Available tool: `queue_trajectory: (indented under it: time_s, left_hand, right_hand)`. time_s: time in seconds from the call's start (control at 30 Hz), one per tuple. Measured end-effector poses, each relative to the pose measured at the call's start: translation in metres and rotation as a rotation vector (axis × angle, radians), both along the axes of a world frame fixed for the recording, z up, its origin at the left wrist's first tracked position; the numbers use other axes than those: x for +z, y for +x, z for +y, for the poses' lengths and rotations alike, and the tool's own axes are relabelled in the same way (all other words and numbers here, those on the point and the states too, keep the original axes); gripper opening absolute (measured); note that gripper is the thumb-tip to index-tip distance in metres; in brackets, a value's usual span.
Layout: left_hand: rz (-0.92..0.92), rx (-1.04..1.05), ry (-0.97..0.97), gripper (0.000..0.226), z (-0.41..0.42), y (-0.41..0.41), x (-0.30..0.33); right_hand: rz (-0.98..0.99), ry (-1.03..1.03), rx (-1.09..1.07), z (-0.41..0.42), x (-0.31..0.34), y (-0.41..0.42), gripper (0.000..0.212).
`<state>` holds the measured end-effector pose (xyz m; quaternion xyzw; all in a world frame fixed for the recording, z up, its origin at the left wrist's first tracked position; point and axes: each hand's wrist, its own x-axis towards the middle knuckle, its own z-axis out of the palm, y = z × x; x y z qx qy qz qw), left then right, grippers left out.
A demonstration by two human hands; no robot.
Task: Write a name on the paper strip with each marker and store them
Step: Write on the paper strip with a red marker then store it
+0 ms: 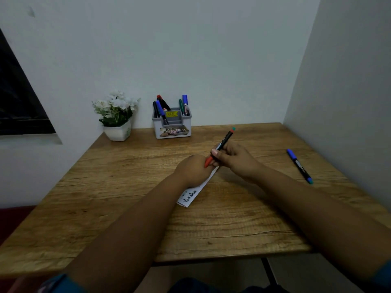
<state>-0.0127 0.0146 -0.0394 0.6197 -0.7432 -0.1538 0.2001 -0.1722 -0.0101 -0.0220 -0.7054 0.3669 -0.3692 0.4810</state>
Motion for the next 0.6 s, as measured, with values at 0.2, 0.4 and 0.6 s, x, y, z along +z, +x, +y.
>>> queue_trajectory:
  time_s: [0.2, 0.4, 0.6]
  left_hand:
    - [-0.044, -0.023, 0.009, 0.04, -0.003, 0.0, 0.004]
    - [-0.101, -0.026, -0.025, 0.045, 0.002, 0.002, -0.001]
    - [0.067, -0.076, 0.045, 0.031, -0.002, 0.023, 0.009]
  right_hand:
    - [-0.131, 0.121, -0.099, 0.006, 0.0, 0.005, 0.013]
    - [-0.336, 0.233, -0.316, -0.029, 0.022, -0.028, 0.025]
    - [-0.127, 0.161, -0.219, -0.021, -0.003, -0.019, 0.017]
